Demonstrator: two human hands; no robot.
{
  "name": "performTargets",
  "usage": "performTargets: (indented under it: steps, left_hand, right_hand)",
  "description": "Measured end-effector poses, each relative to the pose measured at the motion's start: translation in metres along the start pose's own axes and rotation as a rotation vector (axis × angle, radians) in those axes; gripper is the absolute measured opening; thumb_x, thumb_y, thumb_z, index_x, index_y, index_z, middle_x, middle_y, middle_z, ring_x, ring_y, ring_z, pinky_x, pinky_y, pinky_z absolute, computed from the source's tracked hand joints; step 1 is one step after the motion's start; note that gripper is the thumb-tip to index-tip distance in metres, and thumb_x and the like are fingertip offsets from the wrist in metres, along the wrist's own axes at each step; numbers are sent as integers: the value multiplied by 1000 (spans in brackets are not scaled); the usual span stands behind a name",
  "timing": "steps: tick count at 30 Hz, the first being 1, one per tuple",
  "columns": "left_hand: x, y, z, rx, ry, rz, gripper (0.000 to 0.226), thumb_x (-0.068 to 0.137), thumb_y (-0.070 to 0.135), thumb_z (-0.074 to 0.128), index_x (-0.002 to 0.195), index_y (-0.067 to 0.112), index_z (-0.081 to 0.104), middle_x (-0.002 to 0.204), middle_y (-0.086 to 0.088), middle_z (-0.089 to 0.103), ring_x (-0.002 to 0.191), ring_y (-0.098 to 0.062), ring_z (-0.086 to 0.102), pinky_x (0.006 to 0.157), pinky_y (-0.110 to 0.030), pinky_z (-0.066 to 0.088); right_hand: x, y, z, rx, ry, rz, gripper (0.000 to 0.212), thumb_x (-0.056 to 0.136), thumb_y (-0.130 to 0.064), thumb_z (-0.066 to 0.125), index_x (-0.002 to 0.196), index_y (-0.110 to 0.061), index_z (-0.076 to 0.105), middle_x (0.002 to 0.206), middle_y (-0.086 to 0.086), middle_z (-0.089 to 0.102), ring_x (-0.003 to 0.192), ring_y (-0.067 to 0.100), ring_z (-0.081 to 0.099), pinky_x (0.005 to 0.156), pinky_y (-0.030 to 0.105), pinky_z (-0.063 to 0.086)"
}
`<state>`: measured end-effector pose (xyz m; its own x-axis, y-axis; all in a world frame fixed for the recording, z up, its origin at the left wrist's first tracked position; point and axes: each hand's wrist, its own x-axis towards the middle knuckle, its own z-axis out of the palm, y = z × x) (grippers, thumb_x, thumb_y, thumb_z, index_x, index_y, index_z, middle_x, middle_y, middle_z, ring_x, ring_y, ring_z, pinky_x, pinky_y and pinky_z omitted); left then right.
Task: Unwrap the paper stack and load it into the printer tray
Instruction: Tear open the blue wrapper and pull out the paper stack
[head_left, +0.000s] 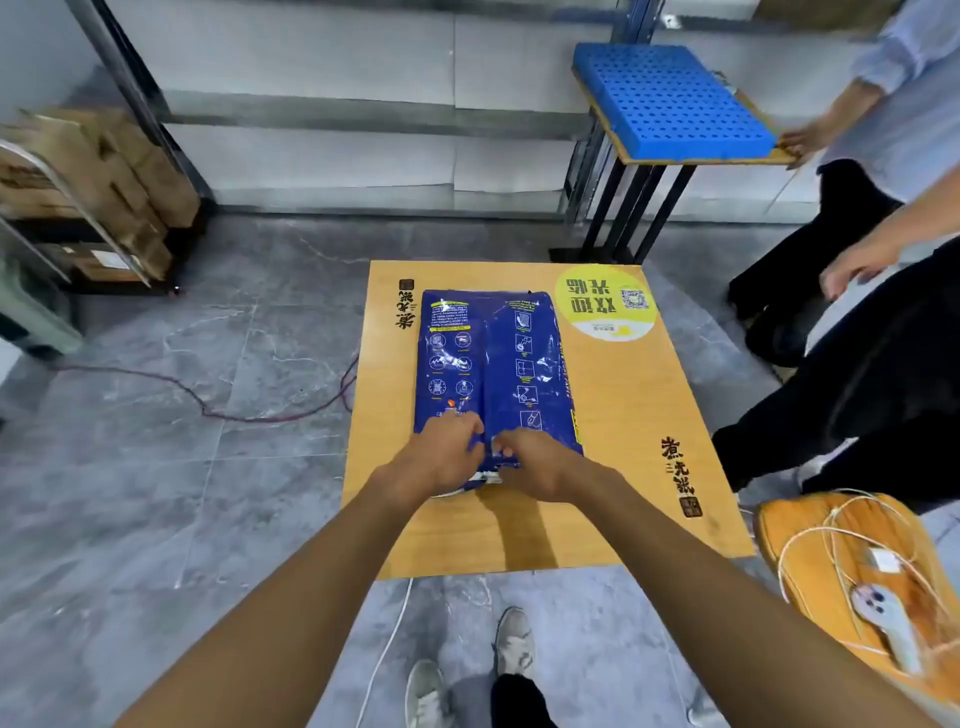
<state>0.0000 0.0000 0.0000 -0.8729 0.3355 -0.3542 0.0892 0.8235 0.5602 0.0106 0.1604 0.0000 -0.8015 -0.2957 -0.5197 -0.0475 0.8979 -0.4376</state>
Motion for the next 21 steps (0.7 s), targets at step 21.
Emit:
performTargets:
  steps: [21]
  left_hand:
    - [-6,-36,44,390,285,170,20,97,28,47,111,18,59,125,-1,48,116,-22,45,100,-36,36]
  right_hand:
    - [-24,13,74,-7,417,-127,46,94,-33,27,118,-11,60,119,3,58,108,19,53,96,33,45]
